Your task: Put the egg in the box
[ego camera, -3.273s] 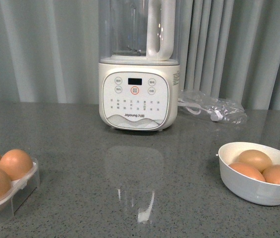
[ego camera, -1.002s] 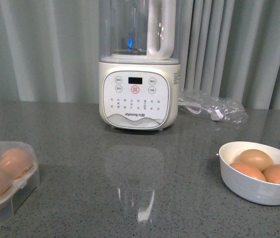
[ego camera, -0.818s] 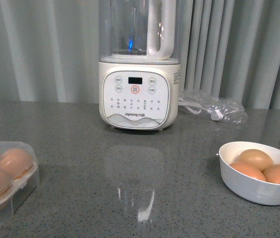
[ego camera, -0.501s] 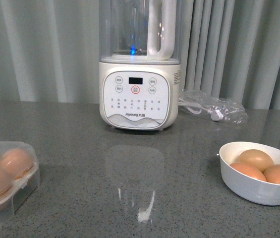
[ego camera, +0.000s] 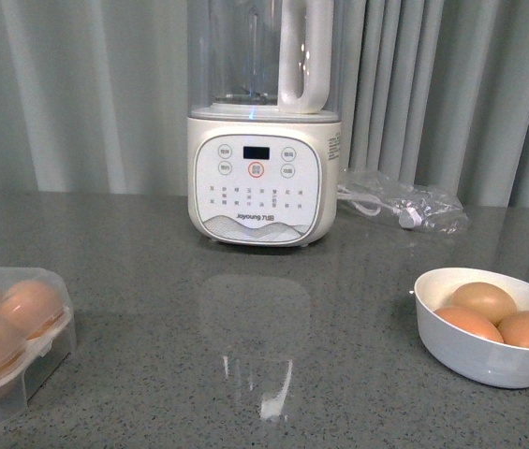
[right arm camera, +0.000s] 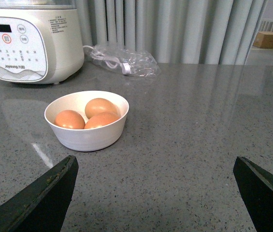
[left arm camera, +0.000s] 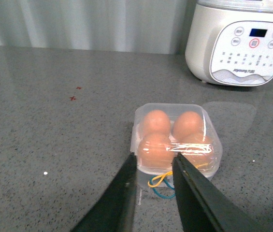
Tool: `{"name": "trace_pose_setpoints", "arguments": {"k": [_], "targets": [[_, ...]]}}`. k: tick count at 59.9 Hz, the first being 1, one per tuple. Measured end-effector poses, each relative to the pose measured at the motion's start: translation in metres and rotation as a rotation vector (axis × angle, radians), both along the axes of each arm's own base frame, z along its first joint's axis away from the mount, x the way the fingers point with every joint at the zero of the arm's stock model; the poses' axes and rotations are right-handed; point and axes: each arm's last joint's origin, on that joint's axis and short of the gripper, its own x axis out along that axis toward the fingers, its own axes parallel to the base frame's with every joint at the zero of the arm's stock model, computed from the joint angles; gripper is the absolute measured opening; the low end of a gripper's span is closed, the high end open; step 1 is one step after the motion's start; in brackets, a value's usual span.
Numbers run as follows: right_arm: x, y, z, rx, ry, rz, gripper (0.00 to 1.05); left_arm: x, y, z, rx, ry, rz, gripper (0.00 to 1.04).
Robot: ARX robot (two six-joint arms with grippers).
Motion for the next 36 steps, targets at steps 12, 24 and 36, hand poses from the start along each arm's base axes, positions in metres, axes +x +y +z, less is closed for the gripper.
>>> {"name": "trace_pose_setpoints", "arguments": {"k": [12, 24, 36], "targets": [[0.000, 0.000, 0.000, 0.000, 0.000, 0.000, 0.98, -0.004, -0.008, -0.012, -0.009, -0.009, -0.023, 0.04], [0.000, 0.000, 0.000, 0.000, 0.000, 0.000, 0.98, -0.012, -0.008, -0.023, -0.010, 0.005, -0.020, 0.04], [0.000, 0.000, 0.000, 0.000, 0.000, 0.000, 0.98, -0.018, -0.008, -0.028, -0.010, -0.008, -0.020, 0.04]]}}
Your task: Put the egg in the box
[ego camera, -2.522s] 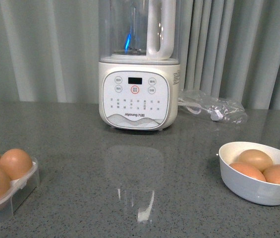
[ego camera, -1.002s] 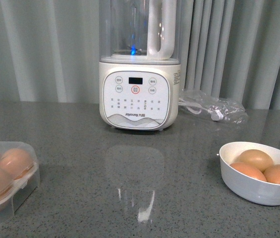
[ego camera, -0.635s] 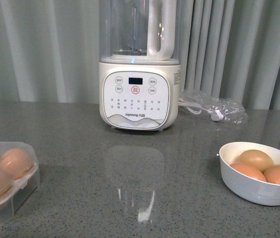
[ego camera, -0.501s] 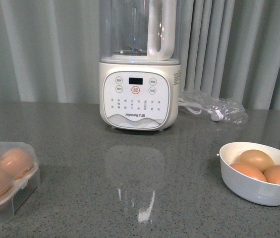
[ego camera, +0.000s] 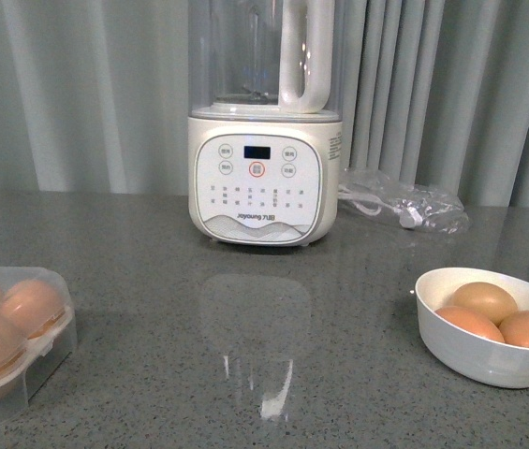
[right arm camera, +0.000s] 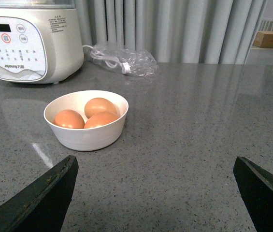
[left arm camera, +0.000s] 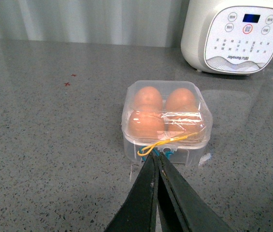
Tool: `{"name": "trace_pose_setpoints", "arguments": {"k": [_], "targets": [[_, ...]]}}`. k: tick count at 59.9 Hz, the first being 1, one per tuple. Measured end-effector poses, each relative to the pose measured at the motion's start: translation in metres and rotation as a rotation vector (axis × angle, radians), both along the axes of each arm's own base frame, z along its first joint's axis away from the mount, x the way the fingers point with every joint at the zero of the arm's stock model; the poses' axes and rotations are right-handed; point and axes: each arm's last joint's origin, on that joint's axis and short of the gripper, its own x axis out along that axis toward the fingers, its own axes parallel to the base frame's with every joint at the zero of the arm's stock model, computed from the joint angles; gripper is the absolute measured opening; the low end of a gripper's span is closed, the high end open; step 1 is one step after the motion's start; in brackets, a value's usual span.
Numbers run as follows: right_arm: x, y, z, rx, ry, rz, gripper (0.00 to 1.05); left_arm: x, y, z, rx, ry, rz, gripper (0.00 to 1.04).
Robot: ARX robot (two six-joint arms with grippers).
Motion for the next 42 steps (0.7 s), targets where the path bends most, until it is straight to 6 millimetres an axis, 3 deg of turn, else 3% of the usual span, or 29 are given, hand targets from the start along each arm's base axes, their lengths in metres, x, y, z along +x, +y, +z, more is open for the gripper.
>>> {"name": "trace_pose_setpoints", "arguments": {"k": [31, 42], "targets": [[0.0000, 0.0000, 0.0000, 0.000, 0.000, 0.000, 0.98, -0.0019, 0.0000, -0.0031, 0.000, -0.025, 0.000, 0.04], [0.0000, 0.0000, 0.0000, 0.000, 0.000, 0.000, 0.98, -0.0019, 0.0000, -0.0031, -0.001, -0.025, 0.000, 0.33]]}}
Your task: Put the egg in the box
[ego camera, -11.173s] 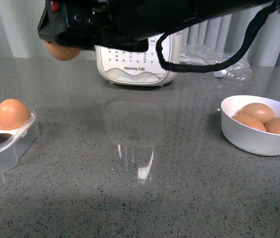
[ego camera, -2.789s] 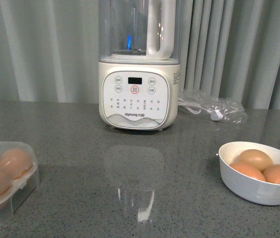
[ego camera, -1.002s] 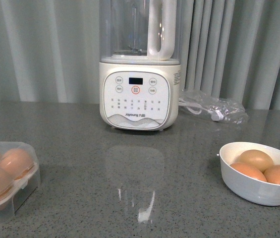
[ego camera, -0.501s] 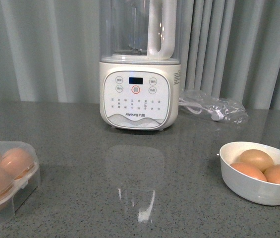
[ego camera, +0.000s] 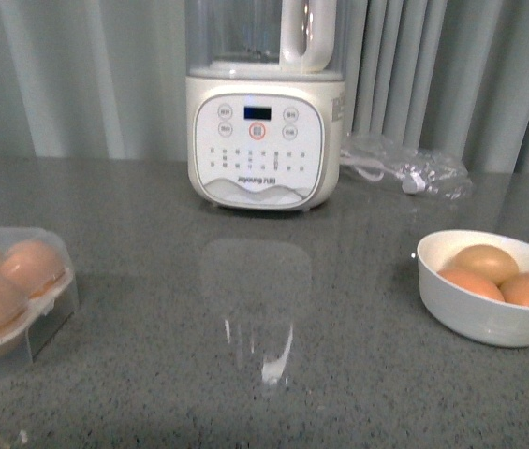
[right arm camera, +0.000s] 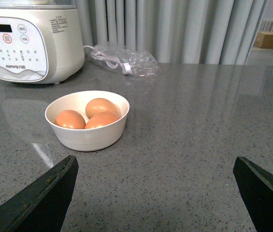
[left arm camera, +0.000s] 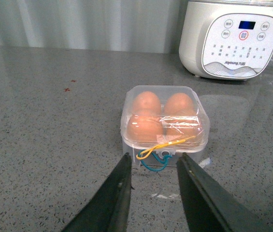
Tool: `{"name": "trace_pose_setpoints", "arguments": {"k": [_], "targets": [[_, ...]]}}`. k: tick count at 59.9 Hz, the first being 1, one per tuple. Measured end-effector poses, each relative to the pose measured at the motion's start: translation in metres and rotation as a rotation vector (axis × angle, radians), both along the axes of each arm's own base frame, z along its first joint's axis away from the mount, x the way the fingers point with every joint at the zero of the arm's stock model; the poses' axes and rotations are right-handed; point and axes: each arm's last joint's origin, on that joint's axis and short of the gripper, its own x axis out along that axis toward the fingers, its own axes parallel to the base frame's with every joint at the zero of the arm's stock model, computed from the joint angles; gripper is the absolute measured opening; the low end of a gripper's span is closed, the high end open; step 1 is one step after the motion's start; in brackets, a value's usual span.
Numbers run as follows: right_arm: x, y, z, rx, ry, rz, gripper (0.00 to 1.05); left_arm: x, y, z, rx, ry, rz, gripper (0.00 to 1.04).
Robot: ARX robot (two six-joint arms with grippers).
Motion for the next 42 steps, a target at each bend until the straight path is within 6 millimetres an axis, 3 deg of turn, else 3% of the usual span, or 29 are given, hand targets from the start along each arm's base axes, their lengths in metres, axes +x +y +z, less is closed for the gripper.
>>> {"name": "trace_pose_setpoints", "arguments": {"k": [23, 42], "targets": [[0.0000, 0.0000, 0.0000, 0.000, 0.000, 0.000, 0.98, 0.0000, 0.0000, 0.0000, 0.000, 0.000, 0.000, 0.97], [0.0000, 0.0000, 0.0000, 0.000, 0.000, 0.000, 0.98, 0.0000, 0.0000, 0.0000, 0.000, 0.000, 0.000, 0.98]]}}
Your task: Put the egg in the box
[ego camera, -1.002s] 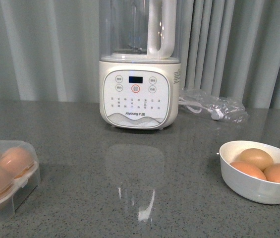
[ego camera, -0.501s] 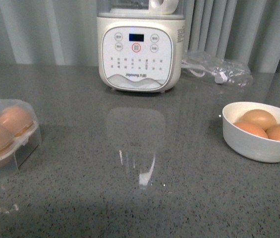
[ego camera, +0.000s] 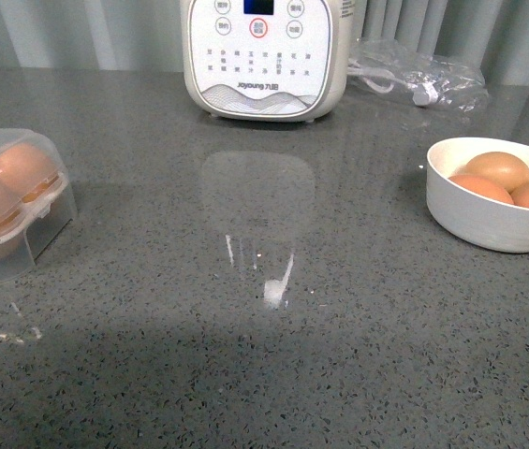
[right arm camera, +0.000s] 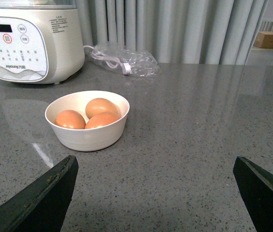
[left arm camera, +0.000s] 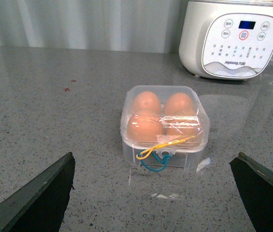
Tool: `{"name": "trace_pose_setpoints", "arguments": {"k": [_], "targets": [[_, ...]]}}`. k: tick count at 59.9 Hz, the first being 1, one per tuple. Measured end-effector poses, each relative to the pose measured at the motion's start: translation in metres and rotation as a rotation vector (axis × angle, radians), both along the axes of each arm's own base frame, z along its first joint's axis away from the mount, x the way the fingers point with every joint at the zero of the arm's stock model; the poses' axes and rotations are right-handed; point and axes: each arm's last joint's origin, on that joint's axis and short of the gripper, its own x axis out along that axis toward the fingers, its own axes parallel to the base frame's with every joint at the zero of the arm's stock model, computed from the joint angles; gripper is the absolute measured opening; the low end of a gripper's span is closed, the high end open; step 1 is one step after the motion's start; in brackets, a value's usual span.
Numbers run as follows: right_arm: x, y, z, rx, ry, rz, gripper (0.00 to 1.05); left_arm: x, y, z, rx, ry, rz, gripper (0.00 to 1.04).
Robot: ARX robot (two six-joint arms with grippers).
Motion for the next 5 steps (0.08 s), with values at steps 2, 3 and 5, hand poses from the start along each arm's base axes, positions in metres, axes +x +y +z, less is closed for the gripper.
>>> {"name": "trace_pose_setpoints", "arguments": {"k": [2, 3, 5], "targets": [[0.0000, 0.0000, 0.0000, 0.000, 0.000, 0.000, 0.98, 0.0000, 0.0000, 0.0000, 0.000, 0.000, 0.000, 0.98], [0.0000, 0.0000, 0.0000, 0.000, 0.000, 0.000, 0.98, 0.0000, 0.0000, 0.0000, 0.000, 0.000, 0.000, 0.98], [0.0000, 0.0000, 0.0000, 0.000, 0.000, 0.000, 0.98, 0.0000, 0.0000, 0.0000, 0.000, 0.000, 0.000, 0.98]]}}
